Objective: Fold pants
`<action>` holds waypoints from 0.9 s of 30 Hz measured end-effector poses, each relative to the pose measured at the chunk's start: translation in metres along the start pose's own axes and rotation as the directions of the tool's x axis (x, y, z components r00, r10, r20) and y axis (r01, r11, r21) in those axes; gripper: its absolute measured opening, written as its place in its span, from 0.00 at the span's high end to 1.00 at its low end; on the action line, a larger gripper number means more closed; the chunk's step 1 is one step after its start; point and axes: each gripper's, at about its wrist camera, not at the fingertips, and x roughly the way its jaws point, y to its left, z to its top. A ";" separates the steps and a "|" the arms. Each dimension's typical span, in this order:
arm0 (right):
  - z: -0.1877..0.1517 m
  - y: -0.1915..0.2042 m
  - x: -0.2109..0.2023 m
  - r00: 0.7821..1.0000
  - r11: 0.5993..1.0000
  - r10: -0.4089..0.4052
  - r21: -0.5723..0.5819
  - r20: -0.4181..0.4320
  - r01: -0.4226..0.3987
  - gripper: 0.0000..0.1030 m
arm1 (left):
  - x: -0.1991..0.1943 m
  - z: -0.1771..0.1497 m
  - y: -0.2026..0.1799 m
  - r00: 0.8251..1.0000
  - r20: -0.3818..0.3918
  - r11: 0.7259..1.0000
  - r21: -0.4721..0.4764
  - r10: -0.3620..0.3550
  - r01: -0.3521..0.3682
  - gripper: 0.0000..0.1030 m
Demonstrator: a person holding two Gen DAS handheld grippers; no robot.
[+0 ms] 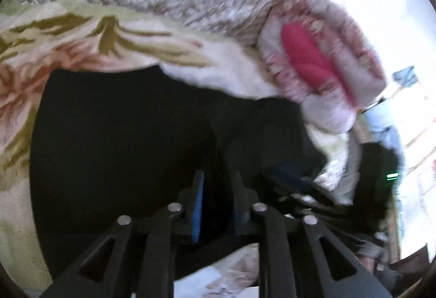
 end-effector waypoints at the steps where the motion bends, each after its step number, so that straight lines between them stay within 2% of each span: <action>1: 0.001 -0.001 0.000 1.000 1.000 0.013 0.008 0.001 -0.013 0.41 | -0.009 0.002 -0.001 1.000 0.018 1.000 0.002 -0.017 0.017 0.70; 2: 0.001 -0.002 -0.001 0.999 0.999 0.034 0.020 0.000 -0.034 0.41 | -0.021 0.004 0.000 0.999 0.041 1.000 0.008 -0.023 0.023 0.64; 4: 0.003 -0.002 0.000 0.997 0.996 0.077 0.039 -0.001 -0.077 0.41 | -0.043 0.011 0.005 0.995 0.102 1.000 0.017 0.007 -0.008 0.60; 6: 0.006 0.000 0.001 0.994 0.993 0.110 0.047 -0.013 -0.109 0.41 | -0.062 0.018 0.018 0.982 0.155 0.993 0.015 0.111 -0.114 0.60; 7: 0.007 0.002 0.002 0.992 0.991 0.124 0.046 -0.018 -0.123 0.41 | -0.068 0.019 0.024 0.971 0.172 0.986 0.014 0.163 -0.168 0.59; 9: 0.013 0.009 0.007 0.984 0.984 0.176 0.044 -0.037 -0.174 0.41 | -0.075 0.022 0.043 0.936 0.190 0.954 -0.007 0.297 -0.301 0.59; 10: 0.017 0.013 0.012 0.978 0.979 0.201 0.045 -0.051 -0.199 0.41 | -0.075 0.022 0.052 0.922 0.182 0.939 -0.027 0.341 -0.342 0.59; 11: 0.021 0.015 0.018 0.974 0.976 0.216 0.046 -0.071 -0.214 0.41 | -0.077 0.021 0.064 0.914 0.176 0.931 -0.057 0.366 -0.361 0.59; 14: 0.027 0.024 0.040 0.968 0.976 0.216 0.043 -0.126 -0.212 0.41 | -0.077 0.016 0.085 0.910 0.154 0.920 -0.132 0.386 -0.368 0.59; 18: 0.035 0.033 0.053 0.966 0.975 0.221 0.027 -0.134 -0.220 0.42 | -0.072 0.011 0.094 0.906 0.135 0.912 -0.150 0.401 -0.381 0.59; 19: 0.035 0.034 0.055 0.964 0.974 0.228 0.026 -0.134 -0.226 0.48 | -0.071 0.010 0.093 0.906 0.136 0.912 -0.150 0.401 -0.381 0.59; 21: 0.036 0.038 0.062 0.958 0.970 0.244 0.025 -0.150 -0.243 0.53 | -0.070 0.011 0.092 0.905 0.136 0.912 -0.147 0.403 -0.384 0.59; 23: 0.037 0.039 0.066 0.956 0.967 0.254 0.031 -0.149 -0.253 0.65 | -0.068 0.011 0.091 0.903 0.135 0.910 -0.137 0.408 -0.391 0.59; 25: 0.039 0.036 0.071 0.952 0.964 0.264 0.058 -0.156 -0.258 0.83 | -0.065 0.011 0.090 0.904 0.129 0.910 -0.128 0.409 -0.393 0.59; 27: 0.039 0.032 0.073 0.943 0.955 0.292 0.089 -0.160 -0.281 0.95 | -0.062 0.010 0.089 0.904 0.125 0.910 -0.120 0.410 -0.397 0.59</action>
